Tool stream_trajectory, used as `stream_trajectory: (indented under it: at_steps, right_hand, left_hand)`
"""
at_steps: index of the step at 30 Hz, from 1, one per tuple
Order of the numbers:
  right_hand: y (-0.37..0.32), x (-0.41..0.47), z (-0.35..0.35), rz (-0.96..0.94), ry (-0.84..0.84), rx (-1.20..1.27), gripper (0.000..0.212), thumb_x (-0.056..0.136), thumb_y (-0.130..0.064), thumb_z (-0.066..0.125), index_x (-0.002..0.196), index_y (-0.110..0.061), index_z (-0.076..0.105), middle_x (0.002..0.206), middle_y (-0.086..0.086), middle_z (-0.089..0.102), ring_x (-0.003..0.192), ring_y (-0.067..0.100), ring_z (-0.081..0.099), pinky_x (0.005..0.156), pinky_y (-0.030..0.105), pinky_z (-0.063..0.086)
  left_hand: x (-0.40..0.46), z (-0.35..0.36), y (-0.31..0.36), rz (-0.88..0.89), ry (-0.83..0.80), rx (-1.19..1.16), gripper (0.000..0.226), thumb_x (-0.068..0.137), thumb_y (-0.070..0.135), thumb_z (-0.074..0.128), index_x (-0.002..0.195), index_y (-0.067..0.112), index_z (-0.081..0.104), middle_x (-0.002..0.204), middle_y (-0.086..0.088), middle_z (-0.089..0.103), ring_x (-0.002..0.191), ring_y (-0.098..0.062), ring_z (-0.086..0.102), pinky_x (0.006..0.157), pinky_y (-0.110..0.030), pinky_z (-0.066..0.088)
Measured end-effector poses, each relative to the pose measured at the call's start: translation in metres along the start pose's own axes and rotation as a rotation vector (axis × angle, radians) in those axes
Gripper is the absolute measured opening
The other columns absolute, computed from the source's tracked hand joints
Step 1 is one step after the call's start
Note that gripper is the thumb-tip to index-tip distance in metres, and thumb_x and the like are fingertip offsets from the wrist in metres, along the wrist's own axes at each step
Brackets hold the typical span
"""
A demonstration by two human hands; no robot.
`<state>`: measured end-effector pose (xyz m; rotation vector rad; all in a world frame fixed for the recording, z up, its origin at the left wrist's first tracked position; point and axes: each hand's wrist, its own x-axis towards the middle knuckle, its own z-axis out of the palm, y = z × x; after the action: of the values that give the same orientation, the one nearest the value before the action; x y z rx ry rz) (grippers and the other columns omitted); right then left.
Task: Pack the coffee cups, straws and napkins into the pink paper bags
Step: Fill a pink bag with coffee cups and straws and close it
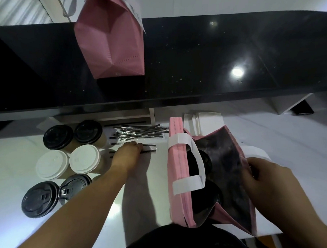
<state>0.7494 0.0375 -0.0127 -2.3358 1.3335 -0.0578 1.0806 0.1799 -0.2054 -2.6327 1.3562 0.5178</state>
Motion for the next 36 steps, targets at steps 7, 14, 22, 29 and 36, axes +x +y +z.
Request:
stream_trajectory:
  at_steps: [7,14,22,29,36]
  right_hand:
    - [0.002,0.001,0.0,-0.007,-0.002,-0.014,0.043,0.1,-0.045,0.043,0.073,-0.021,0.066,0.061,0.0,0.064,0.057,0.016,0.059,0.054,0.04,0.05]
    - [0.004,0.003,0.004,-0.045,0.015,-0.021,0.039,0.099,-0.038,0.047,0.066,-0.02,0.058,0.056,0.001,0.058,0.053,0.017,0.055,0.047,0.034,0.039]
    - [0.007,0.009,0.006,-0.077,-0.048,-0.034,0.034,0.102,-0.035,0.045,0.078,-0.021,0.064,0.069,-0.002,0.067,0.061,0.014,0.059,0.053,0.033,0.048]
    - [0.009,0.008,0.001,-0.116,-0.045,-0.029,0.029,0.1,-0.033,0.049,0.076,-0.022,0.062,0.07,-0.003,0.066,0.062,0.013,0.061,0.057,0.036,0.054]
    - [0.015,0.011,-0.003,-0.142,-0.032,-0.059,0.03,0.097,-0.032,0.05,0.069,-0.023,0.053,0.069,-0.002,0.06,0.065,0.019,0.057,0.048,0.03,0.035]
  left_hand:
    - [0.004,-0.01,0.01,0.087,-0.112,0.179,0.038,0.105,0.012,0.041,0.139,0.015,0.059,0.133,-0.011,0.063,0.124,-0.032,0.06,0.1,-0.044,0.052]
    - [-0.006,-0.02,0.01,0.072,0.008,-0.087,0.018,0.099,0.016,0.056,0.115,0.01,0.064,0.115,-0.013,0.063,0.108,-0.036,0.065,0.079,-0.037,0.047]
    - [-0.054,-0.078,0.015,-0.128,0.439,-0.933,0.013,0.083,0.021,0.073,0.092,0.029,0.068,0.085,0.007,0.073,0.08,-0.015,0.069,0.073,-0.04,0.057]
    - [-0.133,-0.195,0.081,0.215,0.735,-1.346,0.022,0.09,0.028,0.067,0.105,0.042,0.075,0.104,0.006,0.079,0.101,-0.012,0.076,0.081,-0.021,0.06]
    - [-0.146,-0.213,0.169,0.315,0.464,-1.323,0.019,0.09,0.014,0.069,0.098,0.031,0.074,0.097,0.007,0.08,0.095,-0.012,0.077,0.083,-0.031,0.064]
